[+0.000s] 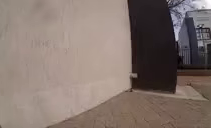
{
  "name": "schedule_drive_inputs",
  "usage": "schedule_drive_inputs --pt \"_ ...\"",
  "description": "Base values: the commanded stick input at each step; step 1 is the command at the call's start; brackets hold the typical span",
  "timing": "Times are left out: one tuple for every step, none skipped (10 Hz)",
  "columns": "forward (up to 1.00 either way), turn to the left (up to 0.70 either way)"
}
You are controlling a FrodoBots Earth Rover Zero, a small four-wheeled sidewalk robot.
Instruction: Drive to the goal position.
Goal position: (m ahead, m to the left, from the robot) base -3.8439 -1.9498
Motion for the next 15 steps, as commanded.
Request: schedule_drive_inputs --pt "0.00 0.00" --pt "0.00 0.00" --pt "0.00 0.00" --pt "0.00 0.00" --pt "0.00 -0.07" --pt "0.00 -0.28" --pt "0.00 -0.45" --pt "0.00 -0.45" --pt "0.00 -0.45" --pt "0.00 -0.45" --pt "0.00 -0.45" --pt "0.00 -0.45" --pt "0.00 -0.45" --pt "0.00 -0.45" --pt "0.00 -0.45"
